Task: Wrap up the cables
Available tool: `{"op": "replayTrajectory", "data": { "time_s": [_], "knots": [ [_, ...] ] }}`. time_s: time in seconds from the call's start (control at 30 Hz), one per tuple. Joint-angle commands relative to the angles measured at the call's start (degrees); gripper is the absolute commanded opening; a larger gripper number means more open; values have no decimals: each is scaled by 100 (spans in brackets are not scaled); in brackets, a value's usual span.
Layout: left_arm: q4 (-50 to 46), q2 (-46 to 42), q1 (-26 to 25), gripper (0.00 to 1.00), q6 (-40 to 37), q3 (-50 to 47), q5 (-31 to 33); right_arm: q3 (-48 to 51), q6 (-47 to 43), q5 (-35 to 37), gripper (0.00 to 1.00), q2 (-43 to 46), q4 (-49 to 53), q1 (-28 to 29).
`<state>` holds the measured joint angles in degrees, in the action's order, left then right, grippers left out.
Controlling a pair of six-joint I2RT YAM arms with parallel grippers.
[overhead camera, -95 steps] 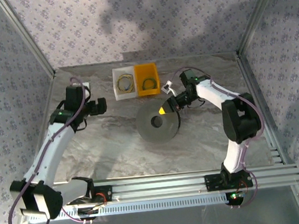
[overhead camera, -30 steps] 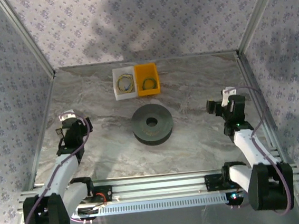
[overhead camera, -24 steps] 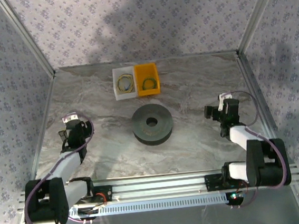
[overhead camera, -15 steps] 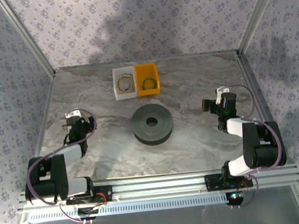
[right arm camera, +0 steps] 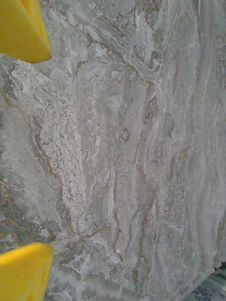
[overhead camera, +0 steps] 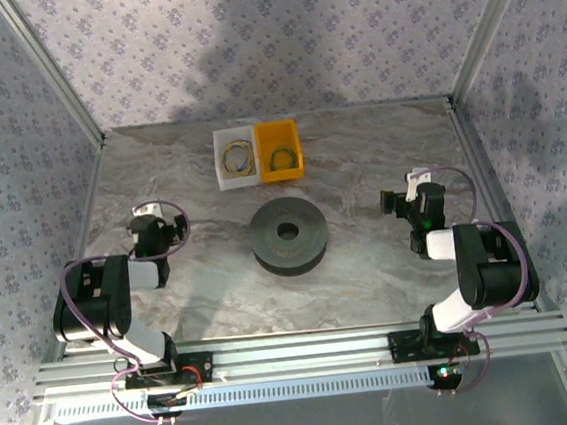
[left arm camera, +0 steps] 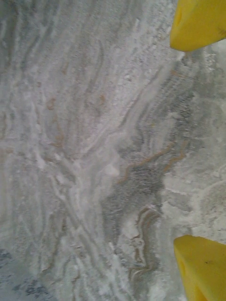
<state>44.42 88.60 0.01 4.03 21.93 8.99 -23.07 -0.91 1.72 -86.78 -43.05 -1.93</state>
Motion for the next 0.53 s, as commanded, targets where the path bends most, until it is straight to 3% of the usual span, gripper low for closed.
{"op": "replayTrajectory", "data": {
  "time_s": [0.0, 0.5],
  "knots": [
    [353, -90, 35, 100, -72, 94, 5, 40, -85, 5, 100, -29, -256, 22],
    [383, -76, 14, 100, -88, 93, 24, 8, -75, -37, 100, -32, -195, -7]
  ]
}}
